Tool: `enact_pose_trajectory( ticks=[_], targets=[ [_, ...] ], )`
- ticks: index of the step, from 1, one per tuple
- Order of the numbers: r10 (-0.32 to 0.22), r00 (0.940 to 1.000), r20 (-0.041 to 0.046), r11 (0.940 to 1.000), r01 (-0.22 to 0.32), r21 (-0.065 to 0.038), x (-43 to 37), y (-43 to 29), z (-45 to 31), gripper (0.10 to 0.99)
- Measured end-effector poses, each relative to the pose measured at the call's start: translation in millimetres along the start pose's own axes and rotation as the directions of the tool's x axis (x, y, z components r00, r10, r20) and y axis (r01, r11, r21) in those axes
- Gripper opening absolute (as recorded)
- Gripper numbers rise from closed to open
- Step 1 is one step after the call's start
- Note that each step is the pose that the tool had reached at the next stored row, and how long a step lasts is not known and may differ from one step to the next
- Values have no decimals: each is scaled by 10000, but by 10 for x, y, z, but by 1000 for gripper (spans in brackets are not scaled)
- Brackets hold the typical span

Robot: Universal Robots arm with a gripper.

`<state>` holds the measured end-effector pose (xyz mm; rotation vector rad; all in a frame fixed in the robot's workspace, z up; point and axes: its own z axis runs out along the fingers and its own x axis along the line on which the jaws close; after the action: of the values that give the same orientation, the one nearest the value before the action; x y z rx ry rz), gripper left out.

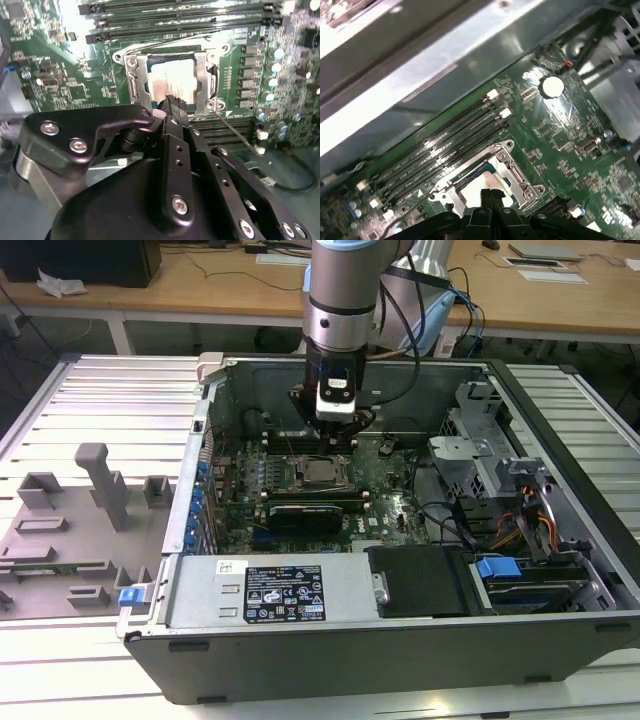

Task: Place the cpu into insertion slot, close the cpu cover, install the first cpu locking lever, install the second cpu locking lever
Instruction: 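Close the cpu cover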

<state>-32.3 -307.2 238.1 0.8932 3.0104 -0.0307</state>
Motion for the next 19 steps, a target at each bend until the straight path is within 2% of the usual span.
enact_pose_trajectory(
  ticks=[2,5,6,8,11,18,19],
  targets=[
    [-371,9993,8,9993,371,1,0,0,0,106],
    [-1046,9945,23,9945,1046,1,0,0,1,106],
    [-1509,9885,33,9885,1509,1,0,0,1,106],
    [-1961,9806,42,9806,1961,2,0,0,2,106],
    [-2984,9544,65,9544,2984,3,0,0,4,106],
    [-4208,9071,93,9072,4208,11,0,0,7,106],
    [-4453,8953,97,8954,4453,12,0,0,8,106]
  ],
)
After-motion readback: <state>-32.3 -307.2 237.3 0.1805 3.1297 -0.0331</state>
